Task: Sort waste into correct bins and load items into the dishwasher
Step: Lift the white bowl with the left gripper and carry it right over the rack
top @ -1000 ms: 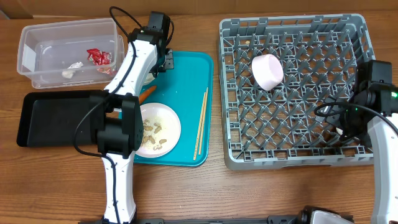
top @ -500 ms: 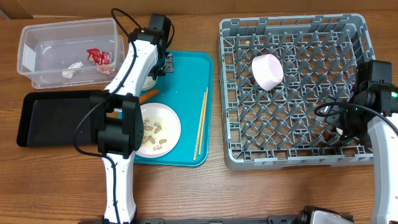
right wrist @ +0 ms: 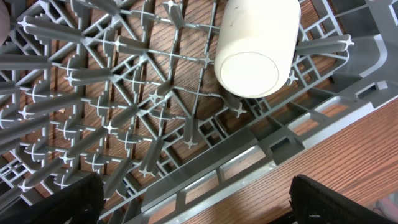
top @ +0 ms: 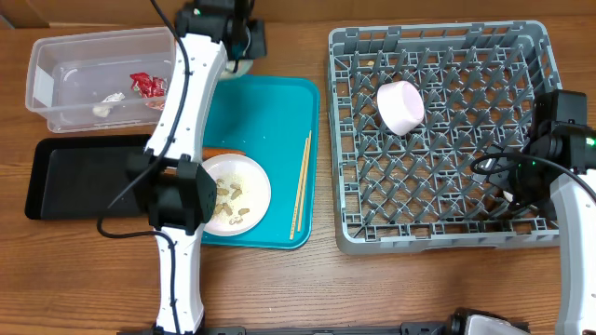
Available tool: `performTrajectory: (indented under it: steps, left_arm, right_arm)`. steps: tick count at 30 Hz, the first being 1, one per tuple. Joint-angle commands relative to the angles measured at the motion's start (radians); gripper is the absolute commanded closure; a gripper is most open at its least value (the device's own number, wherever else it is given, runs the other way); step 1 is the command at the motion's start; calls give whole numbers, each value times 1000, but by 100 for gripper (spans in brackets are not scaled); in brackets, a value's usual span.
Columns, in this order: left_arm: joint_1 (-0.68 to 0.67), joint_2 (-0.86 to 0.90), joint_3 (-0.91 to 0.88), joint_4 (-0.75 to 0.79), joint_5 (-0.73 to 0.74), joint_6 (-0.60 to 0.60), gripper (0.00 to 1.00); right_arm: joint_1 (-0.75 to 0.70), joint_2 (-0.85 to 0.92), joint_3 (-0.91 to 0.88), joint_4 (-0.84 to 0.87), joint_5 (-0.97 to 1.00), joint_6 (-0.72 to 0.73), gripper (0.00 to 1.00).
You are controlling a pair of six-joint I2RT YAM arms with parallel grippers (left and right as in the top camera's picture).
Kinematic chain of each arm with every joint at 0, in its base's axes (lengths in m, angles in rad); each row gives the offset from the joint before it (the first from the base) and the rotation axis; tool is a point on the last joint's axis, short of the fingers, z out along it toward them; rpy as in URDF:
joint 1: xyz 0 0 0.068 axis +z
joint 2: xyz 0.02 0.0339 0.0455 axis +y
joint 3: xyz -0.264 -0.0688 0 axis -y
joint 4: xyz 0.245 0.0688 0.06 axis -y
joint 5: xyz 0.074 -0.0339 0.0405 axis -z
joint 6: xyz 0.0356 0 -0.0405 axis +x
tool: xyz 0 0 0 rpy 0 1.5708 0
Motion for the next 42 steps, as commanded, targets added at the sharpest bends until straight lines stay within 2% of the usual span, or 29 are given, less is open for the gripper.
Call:
performTrajectory:
  steps: [1,5,8,15,25,30,35,39,42]
  left_arm:
    - [-42,-8,74,46,340,26,96]
    - [-98,-8,76,201,599,25,96]
    - [-156,-8,76,321,666,25,96]
    - [-286,-5,75,500,665,26,96]
    - [-387,1,74,532,681,23,96]
    - [-412,1,73,512,680,-104,96]
    - [-443,1,72,503,664,-250,96]
    - [-489,9,69,550,640,-256,96]
    - [-525,40,69,646,693,-275,96]
  right_arm:
    - [-2,-24,23,2,0,8,3]
    - [-2,-42,23,2,1,9,2]
    - [-2,-60,23,-2,1,9,2]
    - [-3,-113,23,-4,2,8,2]
    - [-3,-148,23,-15,49,34,2]
    - [-45,-191,23,-32,116,109,2]
    - [-153,-280,23,-17,60,109,0]
    - [-158,-312,23,-10,36,87,0]
    - [-158,-314,23,-16,36,87,0]
